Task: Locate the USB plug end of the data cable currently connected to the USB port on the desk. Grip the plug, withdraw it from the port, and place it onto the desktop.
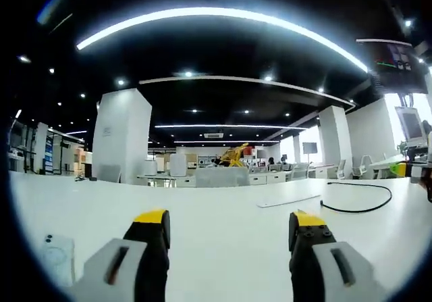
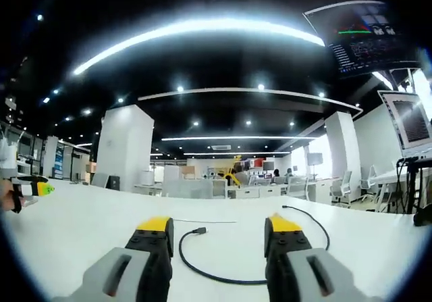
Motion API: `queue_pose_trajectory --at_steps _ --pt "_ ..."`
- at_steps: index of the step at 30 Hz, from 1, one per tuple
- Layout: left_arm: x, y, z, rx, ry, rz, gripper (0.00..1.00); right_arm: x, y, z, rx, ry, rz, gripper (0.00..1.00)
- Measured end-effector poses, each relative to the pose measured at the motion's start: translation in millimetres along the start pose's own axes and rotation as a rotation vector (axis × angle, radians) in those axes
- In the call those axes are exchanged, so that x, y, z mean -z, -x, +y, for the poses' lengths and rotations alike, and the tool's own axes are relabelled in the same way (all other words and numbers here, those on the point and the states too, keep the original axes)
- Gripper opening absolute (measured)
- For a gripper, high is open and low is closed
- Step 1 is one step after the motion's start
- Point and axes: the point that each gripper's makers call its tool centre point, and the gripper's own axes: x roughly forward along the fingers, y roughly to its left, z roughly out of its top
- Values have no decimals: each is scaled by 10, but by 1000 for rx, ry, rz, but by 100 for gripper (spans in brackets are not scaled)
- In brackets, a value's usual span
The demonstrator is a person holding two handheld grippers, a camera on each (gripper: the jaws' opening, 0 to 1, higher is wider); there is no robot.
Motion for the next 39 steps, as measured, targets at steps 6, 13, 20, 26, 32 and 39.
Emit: queue_pose_trajectory --at_steps 6,13,20,26,32,39 --pt "-7 -20 58 -31 -1 -22 72 -1 25 -27 13 2 -24 55" --pt "65 -65 46 -42 -13 -18 71 9 31 -40 15 7 -33 55" --pt "113 -93 -13 -26 -13 -8 71 16 31 -87 26 4 -34 54" --pt "120 -85 -20 -26 -9 -9 71 38 27 -76 17 -8 -28 55" --pt "172 -68 -34 -19 -7 6 71 45 32 -77 14 -11 -29 55" --pt "176 -67 -39 -18 -12 6 71 65 34 -58 7 -7 -24 55"
